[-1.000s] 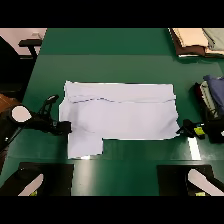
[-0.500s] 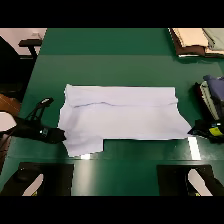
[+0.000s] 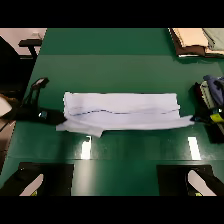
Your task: Fold the shirts.
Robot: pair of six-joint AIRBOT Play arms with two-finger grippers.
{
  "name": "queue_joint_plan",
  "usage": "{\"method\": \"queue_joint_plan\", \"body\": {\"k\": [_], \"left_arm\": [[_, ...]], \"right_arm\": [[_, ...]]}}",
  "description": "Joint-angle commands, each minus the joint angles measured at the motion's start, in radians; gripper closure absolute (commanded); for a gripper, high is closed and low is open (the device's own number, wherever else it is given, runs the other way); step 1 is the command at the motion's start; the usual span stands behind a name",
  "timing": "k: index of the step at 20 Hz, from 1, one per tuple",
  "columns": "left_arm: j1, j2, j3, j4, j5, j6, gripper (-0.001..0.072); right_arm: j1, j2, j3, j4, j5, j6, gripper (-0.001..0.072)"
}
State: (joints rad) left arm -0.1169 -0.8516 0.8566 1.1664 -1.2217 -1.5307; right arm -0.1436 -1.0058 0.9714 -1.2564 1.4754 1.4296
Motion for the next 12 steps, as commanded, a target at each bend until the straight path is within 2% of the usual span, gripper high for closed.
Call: {"method": "queue_joint_plan", "body": {"k": [1,5,8,9,10,11,12], "left_arm": [[0.002,-0.238,0.113,0.046,0.215,0.030,0.0683],[0.002,-0.468,0.238,0.058,0.315,0.046,0.0683],[0.002,-0.526,0.269,0.058,0.369,0.046,0.0681],[0.002,-0.526,0.270,0.058,0.384,0.046,0.0627],[0.002,-0.526,0.279,0.058,0.383,0.046,0.0336],[0.002,-0.525,0.289,0.057,0.376,0.046,0.0082],[0.001,-0.525,0.307,0.056,0.349,0.046,0.0102]], "right_arm": [[0.076,-0.216,0.177,0.009,-0.085,0.011,0.0696],[0.098,-0.431,0.351,0.021,-0.094,0.011,0.0695],[0.097,-0.534,0.439,0.062,-0.097,0.010,0.0691],[0.097,-0.562,0.463,0.062,-0.097,0.010,0.0593],[0.097,-0.582,0.482,0.063,-0.096,0.009,0.0414],[0.095,-0.595,0.496,0.061,-0.094,-0.008,0.0310],[0.088,-0.595,0.494,0.063,-0.084,-0.048,0.0296]]}}
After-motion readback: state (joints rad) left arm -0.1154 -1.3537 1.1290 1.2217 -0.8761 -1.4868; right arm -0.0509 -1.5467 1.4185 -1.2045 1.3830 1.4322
